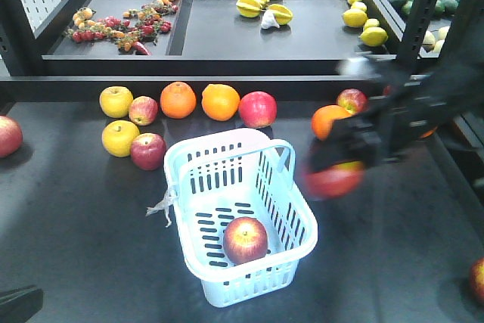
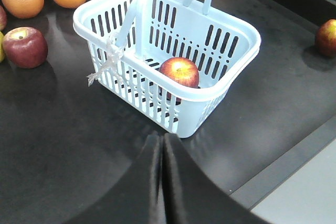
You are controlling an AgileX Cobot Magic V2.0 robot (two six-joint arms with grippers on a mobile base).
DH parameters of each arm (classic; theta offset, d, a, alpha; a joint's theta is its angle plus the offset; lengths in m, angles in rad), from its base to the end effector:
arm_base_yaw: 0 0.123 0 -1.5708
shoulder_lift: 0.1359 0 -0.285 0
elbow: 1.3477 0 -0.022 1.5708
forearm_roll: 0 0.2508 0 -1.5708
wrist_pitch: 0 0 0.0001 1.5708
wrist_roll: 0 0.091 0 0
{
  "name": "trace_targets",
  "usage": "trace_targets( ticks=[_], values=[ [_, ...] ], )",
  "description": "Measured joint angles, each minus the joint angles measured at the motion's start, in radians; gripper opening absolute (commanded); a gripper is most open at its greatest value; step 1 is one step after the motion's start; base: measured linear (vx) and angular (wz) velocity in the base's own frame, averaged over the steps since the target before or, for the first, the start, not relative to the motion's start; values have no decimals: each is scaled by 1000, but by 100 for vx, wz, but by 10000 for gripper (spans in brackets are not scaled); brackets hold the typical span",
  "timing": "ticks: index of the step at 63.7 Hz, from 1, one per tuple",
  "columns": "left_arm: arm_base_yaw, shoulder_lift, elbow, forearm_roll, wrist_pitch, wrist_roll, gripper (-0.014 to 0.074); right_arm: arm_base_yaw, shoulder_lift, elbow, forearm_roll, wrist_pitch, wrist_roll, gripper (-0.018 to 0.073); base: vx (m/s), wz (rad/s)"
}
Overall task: Pick three apples into basket with both arms
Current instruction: 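Grasp the red apple, lift it into the basket and release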
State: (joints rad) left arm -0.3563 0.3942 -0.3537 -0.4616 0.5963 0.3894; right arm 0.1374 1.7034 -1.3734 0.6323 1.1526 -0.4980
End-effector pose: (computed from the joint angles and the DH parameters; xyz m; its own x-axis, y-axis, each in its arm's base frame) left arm 0.0679 -0.0496 0.2585 -0.4494 0.1661 -0.8778 0.5430 0.8310 -0.1207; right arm 0.3340 0.0958 0.2848 -0.8838 -0.2983 -0.3604 -0.4461 0.7695 0.4570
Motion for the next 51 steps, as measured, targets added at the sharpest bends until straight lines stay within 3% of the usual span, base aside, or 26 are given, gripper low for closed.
trace_targets(
  ticks=[13, 24, 31, 42, 51],
  values=[
    [0, 0, 0, 0, -1, 0, -8, 180, 90, 2, 3, -180, 0, -4, 0, 0],
    [0, 0, 0, 0, -4, 0, -8, 233, 185, 1, -5, -270, 3, 50, 0, 0],
    [0, 0, 0, 0, -4, 0, -8, 235, 217, 2, -3, -302, 4, 162, 0, 0],
    [0, 0, 0, 0, -4, 0, -7, 235, 222, 3, 1, -320, 5, 483, 0, 0],
    [0, 0, 0, 0, -4, 0, -7, 235, 222, 3, 5, -324, 5, 668, 0, 0]
  ],
)
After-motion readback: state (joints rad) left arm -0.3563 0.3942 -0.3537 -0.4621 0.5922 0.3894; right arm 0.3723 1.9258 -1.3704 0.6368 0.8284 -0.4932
